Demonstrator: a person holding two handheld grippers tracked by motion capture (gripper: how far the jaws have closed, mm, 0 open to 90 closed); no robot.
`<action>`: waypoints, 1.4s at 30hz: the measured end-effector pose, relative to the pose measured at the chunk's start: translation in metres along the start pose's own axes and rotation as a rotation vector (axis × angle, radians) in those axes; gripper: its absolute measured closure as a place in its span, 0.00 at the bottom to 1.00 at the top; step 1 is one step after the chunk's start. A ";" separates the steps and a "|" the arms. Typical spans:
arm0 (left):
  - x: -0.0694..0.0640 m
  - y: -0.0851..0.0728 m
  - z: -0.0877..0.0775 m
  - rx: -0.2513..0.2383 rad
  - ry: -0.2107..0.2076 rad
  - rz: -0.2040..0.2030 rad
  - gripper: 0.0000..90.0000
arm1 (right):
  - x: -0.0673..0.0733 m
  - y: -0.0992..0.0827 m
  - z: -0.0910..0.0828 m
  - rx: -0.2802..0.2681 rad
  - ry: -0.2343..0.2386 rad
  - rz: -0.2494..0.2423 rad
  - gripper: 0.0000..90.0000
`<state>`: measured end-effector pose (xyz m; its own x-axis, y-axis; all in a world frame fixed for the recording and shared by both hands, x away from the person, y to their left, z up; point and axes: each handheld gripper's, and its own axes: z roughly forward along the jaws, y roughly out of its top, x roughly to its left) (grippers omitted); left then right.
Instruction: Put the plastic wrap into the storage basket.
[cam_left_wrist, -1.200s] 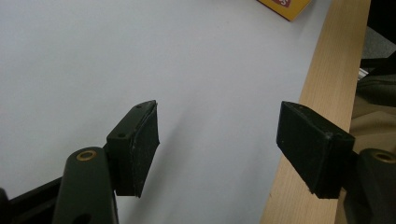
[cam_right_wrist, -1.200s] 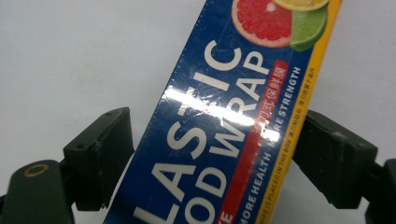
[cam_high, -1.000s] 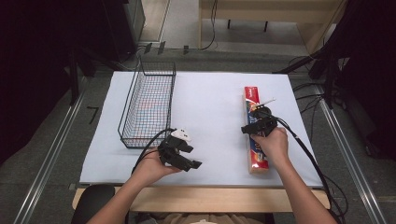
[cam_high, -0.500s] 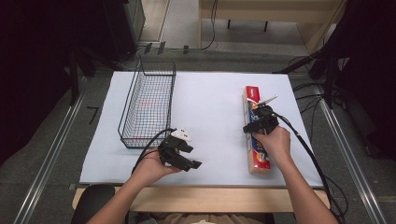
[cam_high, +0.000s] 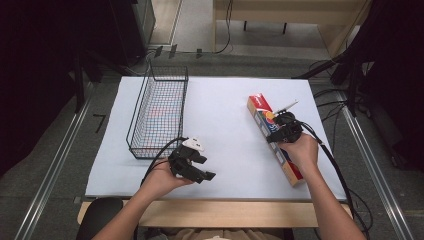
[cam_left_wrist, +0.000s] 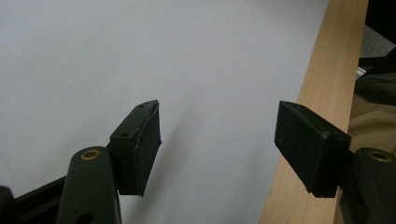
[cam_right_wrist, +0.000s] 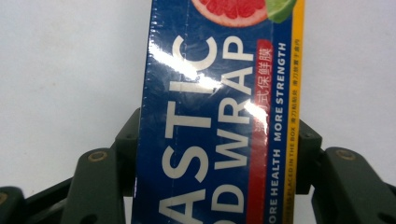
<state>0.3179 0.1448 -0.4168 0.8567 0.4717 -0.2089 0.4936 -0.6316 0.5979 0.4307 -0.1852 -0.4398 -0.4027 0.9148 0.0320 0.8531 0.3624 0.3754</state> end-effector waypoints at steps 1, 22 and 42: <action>0.000 0.000 0.000 -0.003 -0.003 -0.003 0.36 | -0.002 0.000 -0.002 -0.005 0.013 0.001 0.46; -0.006 0.006 -0.017 -0.036 0.021 0.053 0.38 | 0.013 -0.009 -0.052 -0.123 0.176 -0.248 0.46; -0.016 0.014 -0.027 -0.015 -0.005 0.129 0.40 | 0.044 -0.041 -0.050 -0.053 0.333 -0.503 0.46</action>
<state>0.3074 0.1450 -0.3840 0.9136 0.3843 -0.1332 0.3770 -0.6775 0.6316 0.3617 -0.1686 -0.4072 -0.8418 0.5254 0.1239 0.5170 0.7185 0.4652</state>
